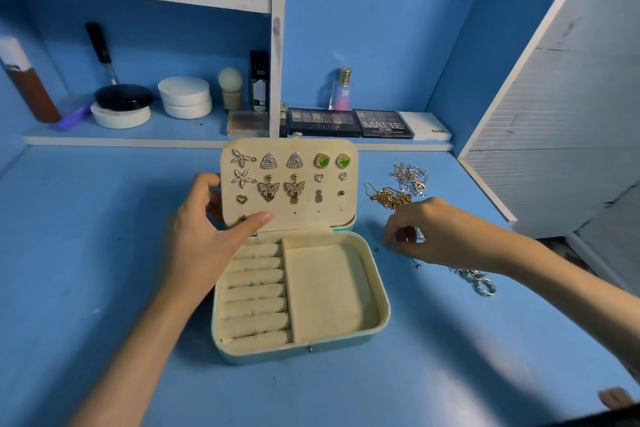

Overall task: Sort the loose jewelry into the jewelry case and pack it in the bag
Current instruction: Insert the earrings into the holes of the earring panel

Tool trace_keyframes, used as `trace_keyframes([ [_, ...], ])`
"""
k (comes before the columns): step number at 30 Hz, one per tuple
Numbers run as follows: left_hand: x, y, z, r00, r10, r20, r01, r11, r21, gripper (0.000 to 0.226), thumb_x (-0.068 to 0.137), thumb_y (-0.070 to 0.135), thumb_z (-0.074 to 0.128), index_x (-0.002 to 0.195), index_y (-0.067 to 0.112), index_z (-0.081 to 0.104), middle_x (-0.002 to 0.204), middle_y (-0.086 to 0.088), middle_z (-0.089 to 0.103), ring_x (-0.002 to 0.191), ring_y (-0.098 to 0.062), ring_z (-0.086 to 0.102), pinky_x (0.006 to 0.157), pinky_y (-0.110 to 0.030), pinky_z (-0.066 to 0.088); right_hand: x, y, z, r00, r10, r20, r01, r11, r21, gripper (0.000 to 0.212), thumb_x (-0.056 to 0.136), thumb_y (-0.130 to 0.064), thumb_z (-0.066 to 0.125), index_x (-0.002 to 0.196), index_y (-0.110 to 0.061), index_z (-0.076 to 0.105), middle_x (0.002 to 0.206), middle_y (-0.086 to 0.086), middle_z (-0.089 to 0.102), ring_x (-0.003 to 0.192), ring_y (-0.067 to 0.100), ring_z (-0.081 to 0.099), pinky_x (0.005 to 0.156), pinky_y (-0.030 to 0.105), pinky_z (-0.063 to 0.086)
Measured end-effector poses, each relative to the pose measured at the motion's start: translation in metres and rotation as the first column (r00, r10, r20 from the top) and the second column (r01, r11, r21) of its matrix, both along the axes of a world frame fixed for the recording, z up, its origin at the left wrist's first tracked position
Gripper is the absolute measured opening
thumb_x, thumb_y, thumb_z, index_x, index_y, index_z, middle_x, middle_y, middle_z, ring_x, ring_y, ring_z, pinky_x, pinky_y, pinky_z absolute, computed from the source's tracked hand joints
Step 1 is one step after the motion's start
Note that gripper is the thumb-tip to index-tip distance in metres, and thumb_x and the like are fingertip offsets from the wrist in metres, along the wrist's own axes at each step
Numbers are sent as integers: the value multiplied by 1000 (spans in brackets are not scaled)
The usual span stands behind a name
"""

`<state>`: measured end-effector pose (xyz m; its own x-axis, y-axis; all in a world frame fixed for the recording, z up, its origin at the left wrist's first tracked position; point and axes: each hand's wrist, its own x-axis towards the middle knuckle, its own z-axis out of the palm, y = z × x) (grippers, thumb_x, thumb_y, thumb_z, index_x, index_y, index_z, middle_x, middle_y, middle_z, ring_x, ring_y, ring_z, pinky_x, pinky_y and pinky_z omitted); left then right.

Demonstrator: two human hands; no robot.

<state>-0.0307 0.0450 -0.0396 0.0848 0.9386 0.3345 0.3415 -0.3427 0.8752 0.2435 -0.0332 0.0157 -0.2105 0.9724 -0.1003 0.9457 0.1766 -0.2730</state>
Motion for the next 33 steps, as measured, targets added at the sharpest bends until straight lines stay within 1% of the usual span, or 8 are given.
trace_keyframes([
  [3,-1,0,-1,1000,-4,-6,4,1000,-4,44,65,27,86,92,25,52,86,18,64,73,-3,60,62,-30,48,0,0,5,998,4,56,-1,999,-53,11,83,-18,63,80,-28,65,76,-14,60,71,7,57,67,22,47],
  [6,-1,0,0,1000,-8,-13,8,1000,-1,43,65,26,85,90,29,51,86,18,64,76,-6,61,63,-30,48,4,-2,12,977,-10,214,43,988,-148,12,83,-36,63,74,-33,57,71,-14,56,70,8,54,59,16,38],
  [10,-1,0,0,1000,-9,-22,9,1000,1,43,66,25,85,91,27,51,87,18,64,76,-6,61,62,-28,47,8,-3,16,945,-22,328,88,978,-189,15,80,-47,64,80,-32,62,72,-16,53,73,6,53,56,15,33],
  [16,0,-1,0,1000,-5,-18,5,1000,2,45,66,25,85,95,21,52,87,18,64,73,-2,59,61,-25,45,7,-3,12,933,-26,358,94,980,-175,15,79,-45,66,78,-31,62,75,-16,56,69,5,51,54,14,33],
  [22,-1,0,-1,1000,-8,-18,8,1000,1,45,66,26,85,96,23,52,87,19,64,71,0,60,59,-24,44,4,-3,13,924,-6,382,79,981,-176,20,81,-43,64,89,-25,69,85,-9,65,71,7,51,60,17,38],
  [26,-1,0,-1,1000,-10,-17,10,1000,2,44,66,26,85,95,25,52,87,18,65,71,2,59,58,-18,44,3,-3,16,926,31,377,57,974,-219,15,81,-42,66,89,-30,69,78,-16,60,70,2,50,59,13,37],
  [30,-2,-1,-1,1000,-14,-12,14,1000,-3,42,66,27,84,90,31,50,86,18,65,71,1,59,58,-19,43,1,-4,16,913,60,404,24,979,-201,11,84,-32,61,91,-28,69,82,-13,64,76,7,56,66,19,43],
  [33,-1,0,-1,1000,-16,-14,16,1000,-1,42,66,27,84,92,27,52,86,17,65,71,0,59,58,-18,44,-1,-4,20,917,72,393,10,979,-201,10,85,-32,58,88,-29,67,76,-16,58,71,3,51,67,20,43],
])
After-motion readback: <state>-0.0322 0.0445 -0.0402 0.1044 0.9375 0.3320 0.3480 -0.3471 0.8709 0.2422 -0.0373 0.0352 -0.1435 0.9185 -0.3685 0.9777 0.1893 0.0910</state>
